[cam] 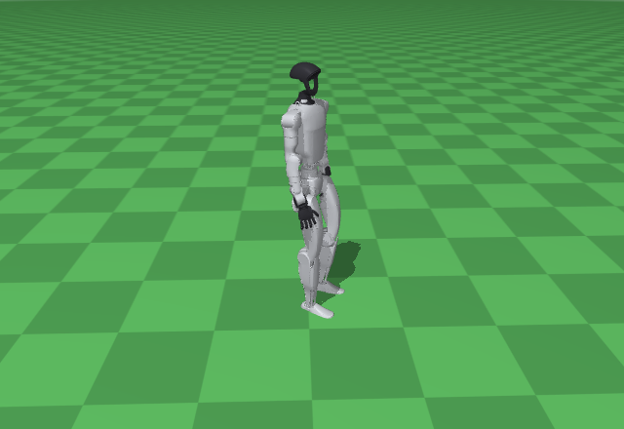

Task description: Walk

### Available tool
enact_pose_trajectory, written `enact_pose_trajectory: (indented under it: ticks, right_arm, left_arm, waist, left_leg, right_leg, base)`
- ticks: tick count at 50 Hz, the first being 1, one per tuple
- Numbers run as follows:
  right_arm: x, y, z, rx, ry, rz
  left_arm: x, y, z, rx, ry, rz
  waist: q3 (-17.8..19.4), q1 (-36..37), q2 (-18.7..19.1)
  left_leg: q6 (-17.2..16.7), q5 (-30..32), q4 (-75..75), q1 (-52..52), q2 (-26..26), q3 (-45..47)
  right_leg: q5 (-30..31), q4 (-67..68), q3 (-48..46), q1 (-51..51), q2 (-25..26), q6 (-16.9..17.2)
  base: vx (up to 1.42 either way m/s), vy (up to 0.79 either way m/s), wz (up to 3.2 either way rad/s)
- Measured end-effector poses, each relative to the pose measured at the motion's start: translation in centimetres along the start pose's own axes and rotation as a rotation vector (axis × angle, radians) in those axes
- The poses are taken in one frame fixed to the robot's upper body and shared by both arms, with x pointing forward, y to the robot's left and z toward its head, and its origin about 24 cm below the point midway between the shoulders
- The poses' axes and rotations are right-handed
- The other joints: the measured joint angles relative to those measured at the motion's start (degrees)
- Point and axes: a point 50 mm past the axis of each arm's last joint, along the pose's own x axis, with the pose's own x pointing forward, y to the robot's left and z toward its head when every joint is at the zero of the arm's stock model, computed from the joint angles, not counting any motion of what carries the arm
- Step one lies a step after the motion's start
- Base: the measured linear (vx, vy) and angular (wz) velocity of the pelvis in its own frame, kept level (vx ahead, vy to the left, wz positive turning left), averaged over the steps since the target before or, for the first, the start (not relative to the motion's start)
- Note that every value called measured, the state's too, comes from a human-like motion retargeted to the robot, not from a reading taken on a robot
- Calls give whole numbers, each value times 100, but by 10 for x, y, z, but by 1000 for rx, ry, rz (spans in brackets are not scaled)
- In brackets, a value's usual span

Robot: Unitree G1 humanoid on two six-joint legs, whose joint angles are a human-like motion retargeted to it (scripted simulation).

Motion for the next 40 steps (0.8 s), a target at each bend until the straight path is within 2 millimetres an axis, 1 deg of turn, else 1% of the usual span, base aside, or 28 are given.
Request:
enact_pose_trajectory:
  ticks: [3,6,7,8,10,13,15,17,19,20,21,23,25,27,30,33,36,37,40]
  right_arm:
    - [1,-2,6,-6,-15,-3]
    - [2,-3,10,1,-29,-11]
    - [2,-3,11,7,-34,-13]
    - [2,-3,11,14,-37,-15]
    - [2,-2,9,29,-39,-13]
    - [0,0,2,41,-21,-4]
    - [-1,2,-5,55,-1,-4]
    - [-3,3,-13,75,20,-2]
    - [-6,3,-20,99,34,-3]
    - [-7,2,-23,109,40,-5]
    - [-8,2,-27,118,48,-9]
    - [-10,-2,-35,138,67,-21]
    - [-13,-6,-42,162,91,-34]
    - [-16,-7,-53,186,124,-39]
    - [-24,-3,-72,210,187,-27]
    - [-33,2,-94,242,266,-14]
    - [-42,6,-111,256,337,0]
    - [-44,6,-114,256,355,6]
    - [-45,5,-118,252,389,24]
  left_arm:
    - [-2,-5,-14,-5,41,-13]
    - [-5,-10,-28,-17,85,-28]
    - [-6,-11,-32,-20,99,-32]
    - [-7,-12,-37,-22,114,-36]
    - [-9,-15,-45,-25,146,-42]
    - [-12,-17,-55,-29,191,-52]
    - [-13,-16,-58,-24,208,-46]
    - [-13,-14,-60,-19,216,-27]
    - [-12,-13,-57,-17,221,-12]
    - [-12,-13,-55,-18,223,-7]
    - [-11,-13,-52,-22,222,-9]
    - [-8,-12,-40,-26,208,-14]
    - [-4,-8,-23,-20,173,-14]
    - [0,-3,-3,2,117,-6]
    - [4,9,29,39,29,15]
    - [5,18,64,70,-79,38]
    - [3,28,99,70,-188,55]
    - [2,32,110,66,-220,64]
    - [-3,46,134,54,-298,88]
  waist:
    - [-6,-50,13]
    - [18,-78,52]
    - [21,-89,59]
    - [16,-100,41]
    - [-31,-109,8]
    - [-57,-77,-37]
    - [-75,-46,-97]
    - [-116,-49,-115]
    - [-137,-47,-94]
    - [-146,-34,-73]
    - [-169,7,-40]
    - [-200,144,104]
    - [-166,141,323]
    - [-151,-82,575]
    - [-215,-300,727]
    - [-275,-347,604]
    - [-217,-483,432]
    - [-194,-500,379]
    - [-176,-400,297]
  left_leg:
    - [226,-294,-1,-48,74,706]
    - [359,-487,-243,-30,59,1049]
    - [451,-518,-349,-21,20,1066]
    - [687,-515,-442,-20,-75,1013]
    - [975,-673,-512,32,-301,684]
    - [1040,-715,-518,42,-399,407]
    - [1057,-733,-558,108,-360,532]
    - [1171,-743,-734,245,-408,520]
    - [1249,-743,-880,339,-431,466]
    - [1274,-752,-945,384,-421,476]
    - [1274,-785,-977,394,-379,513]
    - [1241,-847,-1012,377,-160,688]
    - [1162,-880,-1038,409,162,865]
    - [1091,-894,-1069,431,436,835]
    - [934,-953,-1118,547,661,970]
    - [850,-1075,-1163,733,546,1020]
    - [786,-1237,-1164,1004,343,910]
    - [719,-1290,-1154,1104,328,922]
    - [320,-1442,-1051,1337,563,1141]
  right_leg:
    - [-2,-63,-153,44,26,-18]
    - [-34,-124,-308,140,93,-1]
    - [-55,-143,-355,181,111,7]
    - [-80,-161,-390,225,99,19]
    - [-133,-181,-412,283,83,29]
    - [-220,-159,-463,391,66,32]
    - [-292,-113,-515,454,17,33]
    - [-403,3,-672,496,-12,21]
    - [-450,283,-658,431,-1,5]
    - [-410,483,-561,357,23,8]
    - [-118,760,-490,240,17,84]
    - [587,1533,-369,-111,-2,235]
    - [1086,2531,-33,-633,139,386]
    - [944,3316,164,-1170,342,509]
    - [580,3487,-222,-1690,80,510]
    - [369,2619,-124,-1987,-146,762]
    - [322,1407,-44,-2068,-459,1125]
    - [316,1016,23,-2104,-479,1229]
    - [308,150,188,-2321,-127,1242]
  base:
    - [3,0,50]
    - [7,3,36]
    - [9,3,34]
    - [12,4,31]
    - [18,7,23]
    - [20,8,-3]
    - [19,7,-14]
    - [23,9,-9]
    - [21,9,-22]
    - [24,12,-51]
    - [24,13,-72]
    - [16,12,-96]
    - [14,11,-46]
    - [17,7,27]
    - [33,3,11]
    - [36,-2,10]
    - [50,-6,22]
    - [41,-26,-26]
    - [53,-39,-56]
